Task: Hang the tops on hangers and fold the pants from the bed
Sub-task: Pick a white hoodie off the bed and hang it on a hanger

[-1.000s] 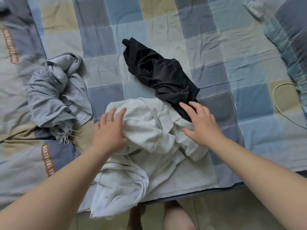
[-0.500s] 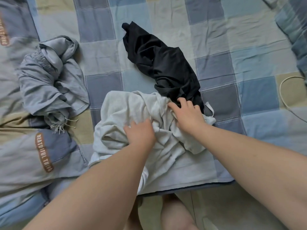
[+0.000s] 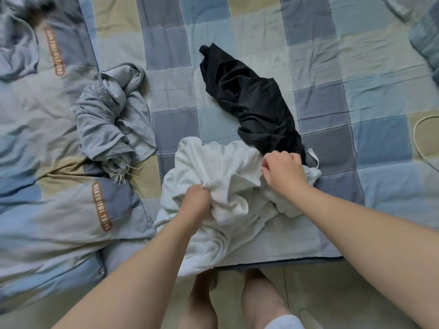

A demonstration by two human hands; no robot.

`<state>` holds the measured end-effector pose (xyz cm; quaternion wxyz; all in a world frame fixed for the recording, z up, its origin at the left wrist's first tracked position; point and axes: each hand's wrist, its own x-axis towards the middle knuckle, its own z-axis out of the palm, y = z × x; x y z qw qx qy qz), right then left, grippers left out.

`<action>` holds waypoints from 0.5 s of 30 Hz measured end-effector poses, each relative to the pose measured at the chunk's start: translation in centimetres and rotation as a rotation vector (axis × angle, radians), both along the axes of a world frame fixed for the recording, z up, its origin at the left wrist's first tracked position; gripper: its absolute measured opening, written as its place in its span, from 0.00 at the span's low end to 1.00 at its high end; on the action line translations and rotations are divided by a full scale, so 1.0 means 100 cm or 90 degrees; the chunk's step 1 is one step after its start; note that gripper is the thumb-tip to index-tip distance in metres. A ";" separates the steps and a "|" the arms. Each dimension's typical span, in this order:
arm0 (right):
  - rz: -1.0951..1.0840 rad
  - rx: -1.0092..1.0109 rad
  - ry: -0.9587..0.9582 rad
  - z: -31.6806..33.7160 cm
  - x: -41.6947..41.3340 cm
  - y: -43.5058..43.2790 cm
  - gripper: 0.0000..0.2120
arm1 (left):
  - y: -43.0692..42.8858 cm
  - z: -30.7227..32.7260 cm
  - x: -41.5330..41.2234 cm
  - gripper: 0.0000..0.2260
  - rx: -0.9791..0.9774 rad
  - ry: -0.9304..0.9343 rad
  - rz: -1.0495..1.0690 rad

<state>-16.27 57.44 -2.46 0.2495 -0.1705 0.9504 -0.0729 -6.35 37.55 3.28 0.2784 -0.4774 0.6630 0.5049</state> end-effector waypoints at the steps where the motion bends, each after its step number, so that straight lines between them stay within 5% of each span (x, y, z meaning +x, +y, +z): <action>1: 0.006 -0.035 -0.041 0.012 0.005 0.000 0.16 | -0.004 0.013 0.003 0.10 0.051 -0.007 0.077; 3: 0.014 -0.119 -0.164 0.044 0.017 -0.001 0.31 | -0.011 0.046 0.009 0.14 0.155 0.009 0.152; 5: 0.016 -0.186 -0.237 0.080 0.031 -0.002 0.36 | -0.014 0.084 0.019 0.17 0.218 0.021 0.182; 10: -0.122 -0.294 -0.161 0.181 0.058 -0.011 0.14 | -0.022 0.177 0.043 0.17 0.256 0.043 0.161; 15: -0.225 -0.359 -0.088 0.297 0.078 -0.030 0.10 | -0.068 0.257 0.055 0.17 0.169 0.201 0.155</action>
